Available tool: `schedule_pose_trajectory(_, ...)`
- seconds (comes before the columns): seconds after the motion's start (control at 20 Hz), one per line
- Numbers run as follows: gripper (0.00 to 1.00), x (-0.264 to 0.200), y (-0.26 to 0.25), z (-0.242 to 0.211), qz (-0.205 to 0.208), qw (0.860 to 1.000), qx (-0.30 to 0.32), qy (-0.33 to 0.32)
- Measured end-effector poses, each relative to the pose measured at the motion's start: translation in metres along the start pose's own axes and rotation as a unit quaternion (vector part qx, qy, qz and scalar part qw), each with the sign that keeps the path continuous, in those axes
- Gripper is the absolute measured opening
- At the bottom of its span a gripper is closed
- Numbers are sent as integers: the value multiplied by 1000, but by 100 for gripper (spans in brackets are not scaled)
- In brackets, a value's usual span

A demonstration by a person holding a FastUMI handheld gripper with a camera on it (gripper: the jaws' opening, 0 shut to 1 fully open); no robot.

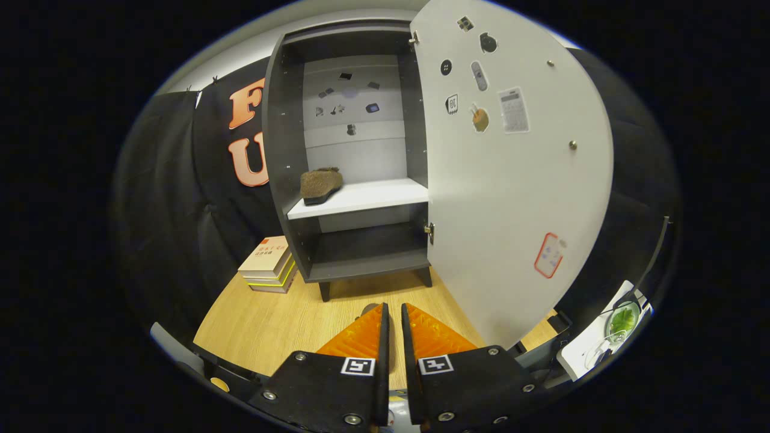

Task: Open the shoe cabinet door, grab the shoes and put them into the shoe cabinet, then close the shoe cabinet door.

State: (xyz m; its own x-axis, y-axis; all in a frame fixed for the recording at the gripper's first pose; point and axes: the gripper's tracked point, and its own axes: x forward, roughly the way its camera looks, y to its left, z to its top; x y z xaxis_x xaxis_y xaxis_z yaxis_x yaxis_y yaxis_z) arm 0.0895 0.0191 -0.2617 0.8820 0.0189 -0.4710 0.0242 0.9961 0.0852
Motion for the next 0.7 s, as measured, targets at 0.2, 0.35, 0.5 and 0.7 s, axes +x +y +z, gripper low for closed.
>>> schedule_pose_trajectory(0.2,15,33,20,-40,22,998,-11,49)
schedule_pose_trajectory(0.35,15,57,35,-71,39,995,-18,88)
schedule_pose_trajectory(0.5,15,83,50,-96,56,991,-9,119)
schedule_pose_trajectory(0.7,16,110,59,-129,68,985,-19,160)
